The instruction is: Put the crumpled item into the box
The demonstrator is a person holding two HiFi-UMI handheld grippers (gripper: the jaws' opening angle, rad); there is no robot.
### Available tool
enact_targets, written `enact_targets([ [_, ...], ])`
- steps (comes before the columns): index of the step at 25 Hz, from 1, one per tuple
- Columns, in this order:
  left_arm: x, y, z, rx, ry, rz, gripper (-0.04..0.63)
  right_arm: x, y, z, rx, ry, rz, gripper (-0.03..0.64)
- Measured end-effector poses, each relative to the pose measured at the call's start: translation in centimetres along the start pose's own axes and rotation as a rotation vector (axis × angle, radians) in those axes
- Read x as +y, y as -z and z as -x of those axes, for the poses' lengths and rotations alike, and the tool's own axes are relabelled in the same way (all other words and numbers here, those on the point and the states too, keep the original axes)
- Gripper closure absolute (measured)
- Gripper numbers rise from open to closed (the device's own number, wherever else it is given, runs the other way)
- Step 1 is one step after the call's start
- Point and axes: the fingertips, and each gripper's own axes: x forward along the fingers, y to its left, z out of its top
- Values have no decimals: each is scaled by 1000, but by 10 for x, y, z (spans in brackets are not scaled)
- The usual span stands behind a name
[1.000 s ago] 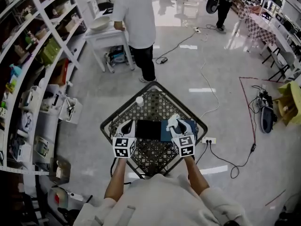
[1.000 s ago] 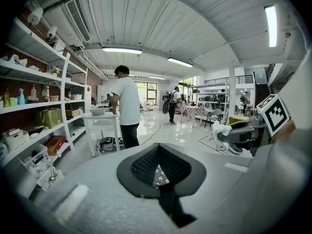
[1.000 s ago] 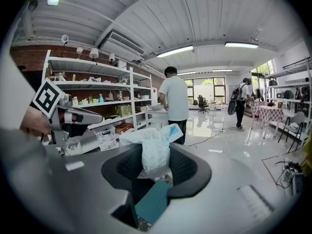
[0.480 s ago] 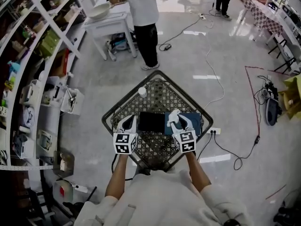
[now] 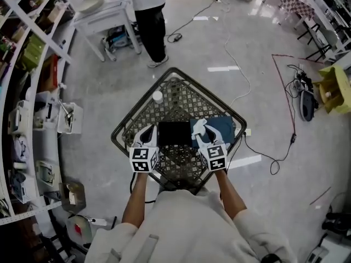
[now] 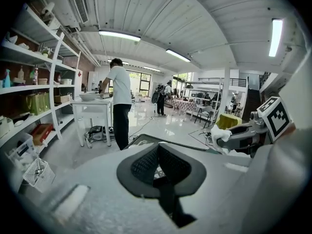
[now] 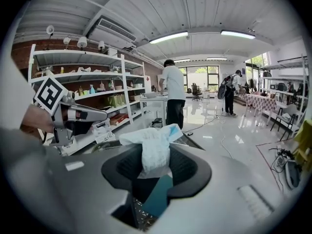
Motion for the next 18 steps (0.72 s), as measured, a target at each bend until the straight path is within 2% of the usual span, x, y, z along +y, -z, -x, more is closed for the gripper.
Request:
enact_targets([
  [9,15,32,-13,61,46,27,591,9,28,-16,70,29,-28,474],
  [18,17,65,-14,113,51,53,591,25,58,-26,131,-3,-44,474],
])
